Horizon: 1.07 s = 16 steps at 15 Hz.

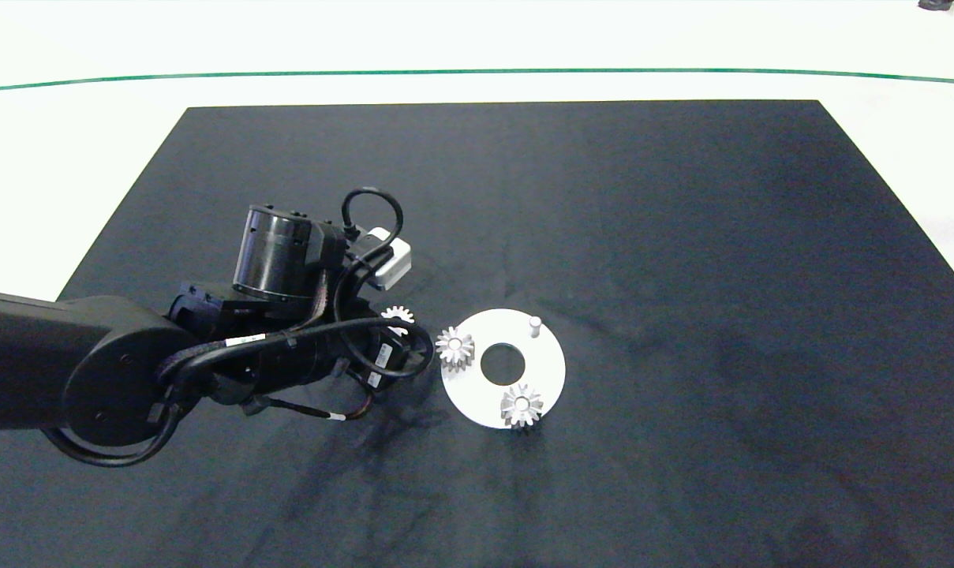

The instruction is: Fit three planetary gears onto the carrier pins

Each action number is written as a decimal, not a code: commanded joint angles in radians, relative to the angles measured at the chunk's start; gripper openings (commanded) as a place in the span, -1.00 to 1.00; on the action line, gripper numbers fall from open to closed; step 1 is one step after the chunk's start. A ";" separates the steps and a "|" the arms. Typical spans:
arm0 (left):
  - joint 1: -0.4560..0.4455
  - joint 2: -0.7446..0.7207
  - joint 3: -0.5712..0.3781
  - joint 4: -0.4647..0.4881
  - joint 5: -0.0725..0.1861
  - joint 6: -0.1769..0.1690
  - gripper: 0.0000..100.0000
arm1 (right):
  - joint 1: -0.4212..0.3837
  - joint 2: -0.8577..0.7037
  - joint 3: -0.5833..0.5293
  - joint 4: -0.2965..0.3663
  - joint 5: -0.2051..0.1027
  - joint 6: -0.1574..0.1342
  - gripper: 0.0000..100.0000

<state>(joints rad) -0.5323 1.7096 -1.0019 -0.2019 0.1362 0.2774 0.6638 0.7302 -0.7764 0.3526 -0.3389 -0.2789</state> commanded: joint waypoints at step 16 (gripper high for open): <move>0.000 0.036 0.014 -0.082 0.000 0.017 0.30 | 0.000 0.006 0.002 0.002 0.000 -0.002 1.00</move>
<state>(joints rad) -0.5323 1.7423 -0.9866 -0.2813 0.1355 0.2928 0.6638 0.7340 -0.7745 0.3521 -0.3370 -0.2789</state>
